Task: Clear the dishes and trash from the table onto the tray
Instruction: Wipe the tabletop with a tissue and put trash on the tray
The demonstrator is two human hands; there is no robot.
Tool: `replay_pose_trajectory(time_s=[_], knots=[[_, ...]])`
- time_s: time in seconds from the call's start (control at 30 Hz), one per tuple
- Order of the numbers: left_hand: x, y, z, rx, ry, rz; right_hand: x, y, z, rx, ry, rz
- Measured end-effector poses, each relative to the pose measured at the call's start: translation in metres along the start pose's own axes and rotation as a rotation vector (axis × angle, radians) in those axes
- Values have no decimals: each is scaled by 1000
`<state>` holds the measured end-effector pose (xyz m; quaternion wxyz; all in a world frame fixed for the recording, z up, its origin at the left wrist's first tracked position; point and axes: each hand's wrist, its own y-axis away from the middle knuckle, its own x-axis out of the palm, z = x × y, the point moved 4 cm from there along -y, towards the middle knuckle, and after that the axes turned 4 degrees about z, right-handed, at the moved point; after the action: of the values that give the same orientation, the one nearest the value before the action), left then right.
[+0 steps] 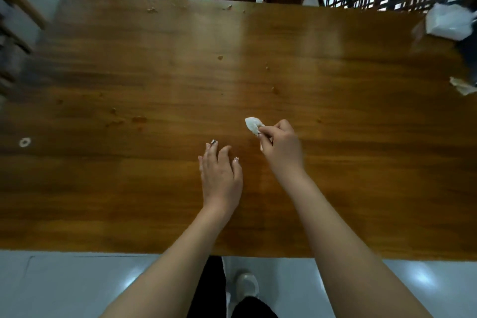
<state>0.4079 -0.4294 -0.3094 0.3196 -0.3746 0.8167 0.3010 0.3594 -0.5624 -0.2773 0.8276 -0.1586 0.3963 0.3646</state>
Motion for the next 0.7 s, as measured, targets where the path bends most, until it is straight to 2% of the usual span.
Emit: replay_pose_trajectory(time_s=[0.23,0.47,0.63,0.7], knots=[[-58,-112,28,-38,8,5,53,-90,51,-9,-15,101],[-77,-180,34,23,-64,-29,86,-149,68,-41,3,131],[-78,-206,34,49,-128,-44,87,-157,65,-135,58,311],[-76,-207,35,63,-151,-65,79,-159,63,-196,214,399]])
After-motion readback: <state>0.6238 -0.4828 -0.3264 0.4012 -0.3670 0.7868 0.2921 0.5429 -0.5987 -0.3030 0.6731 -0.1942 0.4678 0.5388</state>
